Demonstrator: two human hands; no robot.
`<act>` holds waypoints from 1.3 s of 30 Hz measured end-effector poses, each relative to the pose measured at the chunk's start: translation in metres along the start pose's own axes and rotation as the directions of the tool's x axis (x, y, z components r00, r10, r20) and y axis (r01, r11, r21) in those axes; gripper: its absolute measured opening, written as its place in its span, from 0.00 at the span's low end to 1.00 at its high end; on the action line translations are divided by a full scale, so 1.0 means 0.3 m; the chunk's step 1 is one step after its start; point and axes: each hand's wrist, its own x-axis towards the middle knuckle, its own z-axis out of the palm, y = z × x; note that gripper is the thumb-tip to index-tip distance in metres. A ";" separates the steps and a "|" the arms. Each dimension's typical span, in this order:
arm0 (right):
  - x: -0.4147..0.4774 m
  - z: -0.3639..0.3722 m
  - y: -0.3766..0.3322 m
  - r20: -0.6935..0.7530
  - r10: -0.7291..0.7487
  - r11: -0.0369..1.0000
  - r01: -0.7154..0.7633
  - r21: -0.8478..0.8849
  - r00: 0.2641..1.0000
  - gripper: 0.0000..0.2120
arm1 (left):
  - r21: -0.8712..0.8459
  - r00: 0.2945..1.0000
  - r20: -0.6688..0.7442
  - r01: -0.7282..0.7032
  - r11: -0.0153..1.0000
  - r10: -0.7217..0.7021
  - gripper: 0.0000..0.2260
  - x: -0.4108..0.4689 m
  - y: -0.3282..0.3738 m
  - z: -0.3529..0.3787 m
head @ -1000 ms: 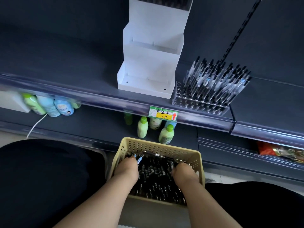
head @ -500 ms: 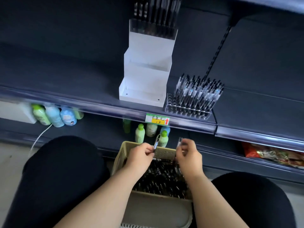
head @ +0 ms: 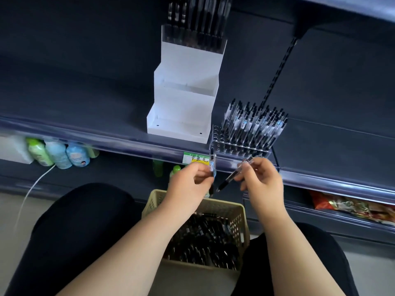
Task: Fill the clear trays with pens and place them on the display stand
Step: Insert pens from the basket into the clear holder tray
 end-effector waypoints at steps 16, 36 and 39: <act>0.466 0.059 -0.247 0.071 -0.397 0.893 0.403 -0.200 0.915 0.04 | -0.089 0.991 -0.109 -0.092 0.992 0.082 0.08 0.443 0.099 -0.079; 0.541 0.074 -0.140 0.124 -0.326 0.850 0.348 -0.397 0.937 0.06 | -0.131 0.976 -0.162 -0.164 0.978 0.142 0.10 0.463 0.072 -0.052; 0.541 0.080 -0.142 0.123 -0.332 0.843 0.353 -0.405 0.935 0.05 | -0.151 0.978 -0.162 -0.158 0.976 0.133 0.09 0.466 0.069 -0.047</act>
